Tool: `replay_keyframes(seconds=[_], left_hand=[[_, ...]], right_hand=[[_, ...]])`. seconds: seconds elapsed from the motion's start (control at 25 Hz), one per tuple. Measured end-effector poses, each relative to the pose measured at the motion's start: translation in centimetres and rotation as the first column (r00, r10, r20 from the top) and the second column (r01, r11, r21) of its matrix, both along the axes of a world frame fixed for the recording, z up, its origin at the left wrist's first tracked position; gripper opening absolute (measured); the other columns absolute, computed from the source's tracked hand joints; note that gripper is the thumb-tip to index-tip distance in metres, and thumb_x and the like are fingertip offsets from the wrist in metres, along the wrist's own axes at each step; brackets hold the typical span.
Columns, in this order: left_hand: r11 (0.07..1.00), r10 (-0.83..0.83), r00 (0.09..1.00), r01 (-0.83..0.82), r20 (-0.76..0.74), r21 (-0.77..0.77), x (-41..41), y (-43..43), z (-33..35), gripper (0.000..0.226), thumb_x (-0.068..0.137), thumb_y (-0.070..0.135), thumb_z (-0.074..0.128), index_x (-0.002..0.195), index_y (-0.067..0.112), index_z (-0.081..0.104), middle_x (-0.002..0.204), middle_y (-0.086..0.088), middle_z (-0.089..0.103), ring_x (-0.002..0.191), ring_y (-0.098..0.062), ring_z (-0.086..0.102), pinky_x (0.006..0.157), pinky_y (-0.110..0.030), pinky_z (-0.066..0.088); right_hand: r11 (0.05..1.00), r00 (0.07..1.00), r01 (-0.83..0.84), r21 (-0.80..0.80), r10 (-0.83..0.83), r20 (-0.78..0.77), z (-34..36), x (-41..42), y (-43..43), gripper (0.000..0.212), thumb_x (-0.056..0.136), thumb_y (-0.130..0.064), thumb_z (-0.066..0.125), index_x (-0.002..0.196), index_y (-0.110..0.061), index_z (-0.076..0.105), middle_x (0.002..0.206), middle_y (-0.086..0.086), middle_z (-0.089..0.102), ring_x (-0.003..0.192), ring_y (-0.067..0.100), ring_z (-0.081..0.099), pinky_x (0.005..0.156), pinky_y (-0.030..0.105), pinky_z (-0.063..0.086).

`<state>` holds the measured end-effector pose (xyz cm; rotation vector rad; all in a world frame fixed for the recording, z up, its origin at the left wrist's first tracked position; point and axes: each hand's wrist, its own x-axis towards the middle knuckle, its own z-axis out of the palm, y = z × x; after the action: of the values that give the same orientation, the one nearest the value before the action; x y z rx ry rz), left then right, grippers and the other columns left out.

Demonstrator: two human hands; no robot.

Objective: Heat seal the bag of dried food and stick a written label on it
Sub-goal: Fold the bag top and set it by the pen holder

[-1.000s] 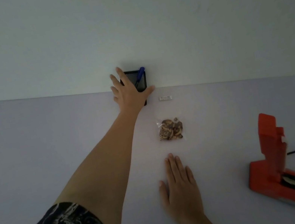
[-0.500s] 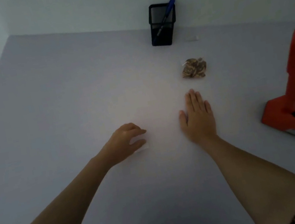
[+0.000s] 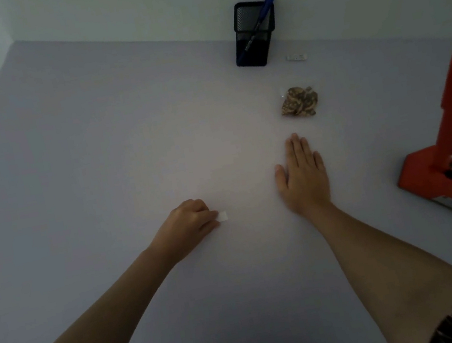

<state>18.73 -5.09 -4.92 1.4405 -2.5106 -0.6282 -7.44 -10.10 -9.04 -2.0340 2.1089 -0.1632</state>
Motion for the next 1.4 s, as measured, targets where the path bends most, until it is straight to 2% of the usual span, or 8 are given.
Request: replay_keyframes(seconds=[0.16,0.28,0.4,0.56,0.72,1.08,1.24,1.4], left_hand=[[0.999,0.019,1.0,-0.02,0.023,0.026,-0.7,-0.2,0.1,0.016,0.08,0.016,0.061,0.083,0.007,0.073,0.069,-0.009,0.063,0.06,-0.028,0.06,0.054,-0.026,0.044],[0.991,0.109,0.994,-0.109,0.0,0.08,-0.8,-0.2,0.2,0.017,0.085,0.012,0.065,0.1,0.007,0.069,0.083,-0.011,0.064,0.074,-0.03,0.061,0.063,-0.03,0.045],[0.997,0.063,0.998,-0.062,-0.014,0.046,-0.8,0.1,0.2,0.026,0.088,0.015,0.058,0.112,0.013,0.067,0.081,-0.009,0.058,0.068,-0.025,0.055,0.06,-0.026,0.041],[0.995,0.022,0.999,-0.017,-0.043,0.095,-0.6,0.3,0.0,0.036,0.091,0.034,0.045,0.111,0.015,0.068,0.082,-0.006,0.052,0.064,-0.019,0.05,0.059,-0.024,0.04],[0.992,0.06,0.993,-0.049,-0.1,0.116,-0.4,0.2,-0.3,0.026,0.084,0.024,0.063,0.108,0.016,0.07,0.084,-0.005,0.053,0.065,-0.016,0.05,0.062,-0.023,0.041],[0.99,0.137,0.978,-0.129,-0.159,0.058,-1.1,1.0,-1.0,0.026,0.085,0.028,0.058,0.097,0.011,0.074,0.078,-0.005,0.064,0.068,-0.023,0.059,0.061,-0.029,0.049],[0.991,0.128,0.974,-0.13,-0.186,0.002,-1.1,1.4,-1.6,0.04,0.091,0.04,0.046,0.093,0.012,0.074,0.077,-0.004,0.062,0.07,-0.018,0.053,0.06,-0.027,0.046],[0.982,0.182,0.947,-0.186,-0.264,0.011,-1.5,1.2,-1.4,0.039,0.09,0.041,0.048,0.094,0.012,0.074,0.088,-0.006,0.064,0.082,-0.014,0.053,0.071,-0.024,0.045]], right_hand=[[1.0,1.0,-0.001,0.007,0.001,-0.002,-0.1,-0.1,0.1,0.071,0.085,-0.044,0.015,0.146,-0.008,0.017,0.157,0.007,0.015,0.145,0.021,0.012,0.116,0.041,0.011],[1.0,1.0,-0.006,0.007,0.006,0.003,0.0,-0.1,0.0,0.071,0.085,-0.044,0.014,0.147,-0.008,0.016,0.157,0.007,0.014,0.145,0.021,0.011,0.116,0.041,0.011],[1.0,1.0,-0.01,0.008,0.01,0.006,0.1,-0.1,0.1,0.068,0.087,-0.042,0.018,0.147,-0.008,0.015,0.157,0.007,0.013,0.145,0.02,0.01,0.116,0.041,0.01],[1.0,1.0,-0.005,0.013,0.004,0.012,0.0,-0.1,0.1,0.066,0.089,-0.04,0.024,0.147,-0.009,0.014,0.157,0.006,0.012,0.145,0.02,0.009,0.116,0.04,0.01],[1.0,1.0,-0.006,0.014,0.006,0.012,0.0,-0.1,0.1,0.067,0.089,-0.04,0.023,0.147,-0.009,0.014,0.157,0.006,0.012,0.145,0.02,0.009,0.116,0.04,0.01],[1.0,1.0,-0.013,0.022,0.013,0.011,0.2,-0.2,0.2,0.067,0.09,-0.04,0.023,0.148,-0.009,0.011,0.158,0.006,0.009,0.145,0.019,0.006,0.117,0.039,0.008],[1.0,1.0,-0.009,0.019,0.009,0.01,0.3,-0.1,0.2,0.067,0.09,-0.04,0.024,0.148,-0.009,0.012,0.158,0.006,0.01,0.145,0.02,0.007,0.117,0.04,0.008],[1.0,1.0,-0.006,0.016,0.006,0.007,0.2,0.0,0.2,0.067,0.089,-0.04,0.024,0.147,-0.009,0.013,0.158,0.006,0.011,0.145,0.02,0.007,0.117,0.04,0.008]])
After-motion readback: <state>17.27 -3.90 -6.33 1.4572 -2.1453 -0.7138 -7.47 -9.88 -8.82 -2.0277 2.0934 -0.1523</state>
